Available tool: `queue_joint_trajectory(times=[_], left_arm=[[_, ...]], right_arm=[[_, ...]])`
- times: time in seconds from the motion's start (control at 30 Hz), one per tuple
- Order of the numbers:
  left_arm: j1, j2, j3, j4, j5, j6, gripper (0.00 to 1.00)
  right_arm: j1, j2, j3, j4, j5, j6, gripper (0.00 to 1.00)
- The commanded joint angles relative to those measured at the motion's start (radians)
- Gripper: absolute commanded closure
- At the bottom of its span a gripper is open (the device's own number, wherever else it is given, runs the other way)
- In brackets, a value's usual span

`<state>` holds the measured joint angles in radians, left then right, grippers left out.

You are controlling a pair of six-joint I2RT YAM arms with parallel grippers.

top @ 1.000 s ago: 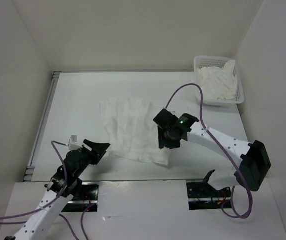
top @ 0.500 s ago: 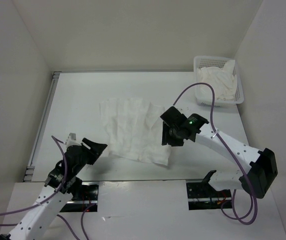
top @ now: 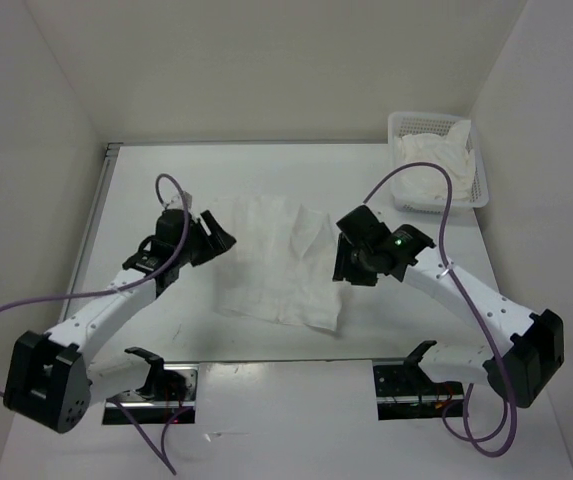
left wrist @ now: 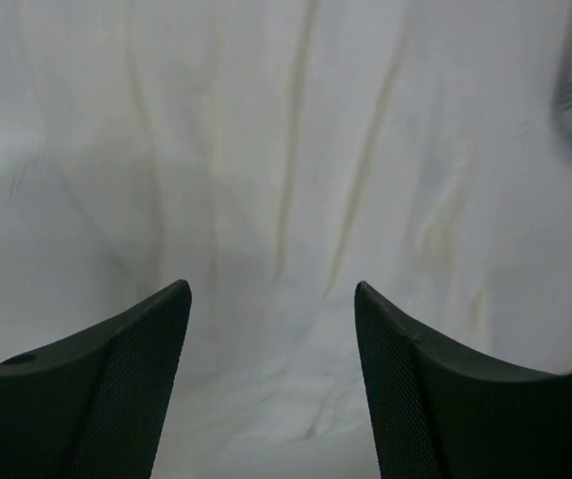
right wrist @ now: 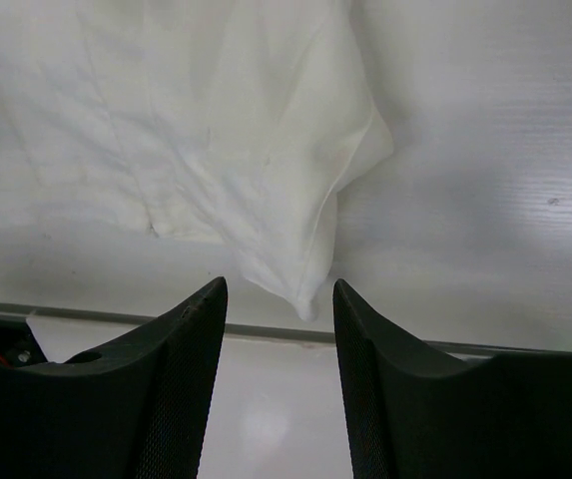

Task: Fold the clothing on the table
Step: Fold the skirt

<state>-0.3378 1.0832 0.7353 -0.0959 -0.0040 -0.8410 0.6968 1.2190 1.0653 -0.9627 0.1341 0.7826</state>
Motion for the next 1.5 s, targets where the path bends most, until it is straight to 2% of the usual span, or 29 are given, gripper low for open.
queue_joint_trajectory(times=[0.0,0.1,0.2,0.47,0.67,0.77,0.8,0.83,0.97,1.07,1.17,1.27,1.47], left_arm=[[0.01,0.083,-0.091,-0.004,0.079,-0.004,0.26],[0.066,0.096,-0.134,0.025,0.157,0.016,0.26],[0.097,0.096,-0.198,0.1,0.3,-0.012,0.26],[0.115,0.023,-0.402,0.171,0.355,-0.073,0.26],[0.115,-0.008,-0.471,0.243,0.378,-0.107,0.26],[0.115,0.003,-0.471,0.265,0.389,-0.116,0.33],[0.115,0.003,-0.471,0.275,0.401,-0.116,0.38],[0.115,0.003,-0.471,0.275,0.401,-0.116,0.46],[0.115,0.003,-0.453,0.254,0.401,-0.107,0.59],[0.115,0.012,-0.453,0.245,0.401,-0.107,0.64],[0.115,0.012,-0.453,0.245,0.401,-0.098,0.74],[0.115,0.021,-0.453,0.245,0.391,-0.098,1.0],[0.115,0.052,-0.444,0.245,0.391,-0.089,1.0]], right_arm=[[-0.049,-0.059,-0.008,0.004,0.006,-0.028,0.48],[-0.079,-0.07,-0.018,0.004,-0.014,-0.048,0.48],[-0.088,-0.07,-0.018,0.013,-0.014,-0.057,0.48],[-0.097,-0.07,-0.027,0.013,-0.024,-0.057,0.48],[-0.097,-0.059,-0.036,0.031,-0.057,-0.048,0.48],[-0.097,-0.059,-0.083,0.07,-0.097,-0.011,0.48],[-0.097,-0.059,-0.099,0.085,-0.109,0.009,0.48],[-0.097,-0.05,-0.114,0.099,-0.12,0.021,0.48],[-0.108,-0.039,-0.195,0.148,-0.129,0.082,0.43],[-0.108,-0.039,-0.231,0.171,-0.139,0.13,0.42],[-0.108,-0.059,-0.284,0.203,-0.178,0.182,0.4],[-0.108,-0.114,-0.344,0.255,-0.223,0.228,0.4],[-0.108,-0.159,-0.416,0.289,-0.268,0.26,0.4]])
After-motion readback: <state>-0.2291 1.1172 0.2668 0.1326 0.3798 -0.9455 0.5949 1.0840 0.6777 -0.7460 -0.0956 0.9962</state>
